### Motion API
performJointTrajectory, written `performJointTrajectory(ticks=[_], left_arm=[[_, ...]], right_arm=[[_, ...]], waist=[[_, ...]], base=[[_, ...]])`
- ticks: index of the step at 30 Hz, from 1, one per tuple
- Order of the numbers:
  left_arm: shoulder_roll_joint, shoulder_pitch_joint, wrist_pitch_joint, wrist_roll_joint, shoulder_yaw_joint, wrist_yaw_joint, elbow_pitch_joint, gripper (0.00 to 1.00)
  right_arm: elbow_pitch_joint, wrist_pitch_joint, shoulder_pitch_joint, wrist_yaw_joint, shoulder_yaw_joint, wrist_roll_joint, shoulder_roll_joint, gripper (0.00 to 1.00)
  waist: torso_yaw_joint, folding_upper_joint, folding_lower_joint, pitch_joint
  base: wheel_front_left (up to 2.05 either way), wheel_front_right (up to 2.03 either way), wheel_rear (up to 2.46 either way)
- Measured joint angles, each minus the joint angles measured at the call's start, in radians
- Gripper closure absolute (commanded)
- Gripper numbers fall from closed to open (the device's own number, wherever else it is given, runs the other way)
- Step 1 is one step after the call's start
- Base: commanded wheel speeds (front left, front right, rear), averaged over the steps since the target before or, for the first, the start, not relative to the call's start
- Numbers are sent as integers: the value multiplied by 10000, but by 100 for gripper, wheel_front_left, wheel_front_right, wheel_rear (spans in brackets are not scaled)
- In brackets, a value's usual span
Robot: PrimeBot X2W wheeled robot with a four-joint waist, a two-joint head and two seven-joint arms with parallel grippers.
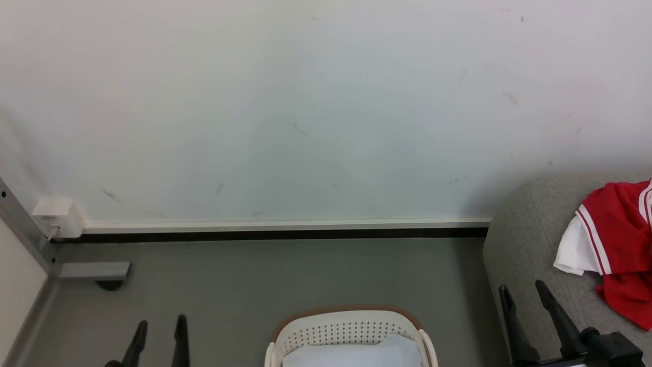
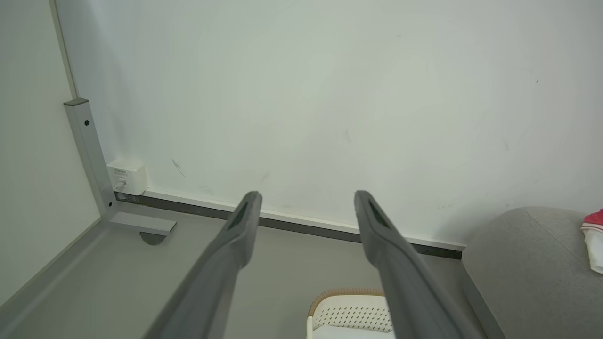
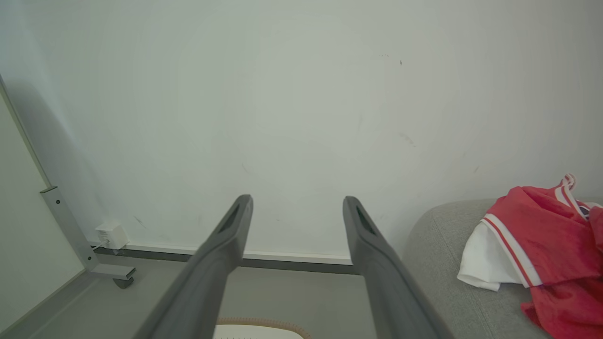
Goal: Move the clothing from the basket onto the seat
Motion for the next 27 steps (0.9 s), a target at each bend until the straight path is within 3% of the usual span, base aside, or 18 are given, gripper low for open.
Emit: performJointTrajectory(ticks=[8,9,14,27], left_arm=[[-184,-12,0,150,150,-186,136,0],[-211,-6,2,148,144,-205,171,100],[-347,145,119,36,92,-221,585,100],[-380,-52,740,-2266,290,-341,617,100]], right_arm=[[35,0,2,0,8,0,42,0],[75,2,8,0,13,6,48,100],[407,88,253,0,40,196,136,100],[399,690,206,0,-370,2330,198,100]], waist=[[1,0,0,12],[1,0,0,12],[6,0,0,24],[54,0,0,99]], base=[[0,0,0],[0,0,0],[0,0,0],[0,0,0]])
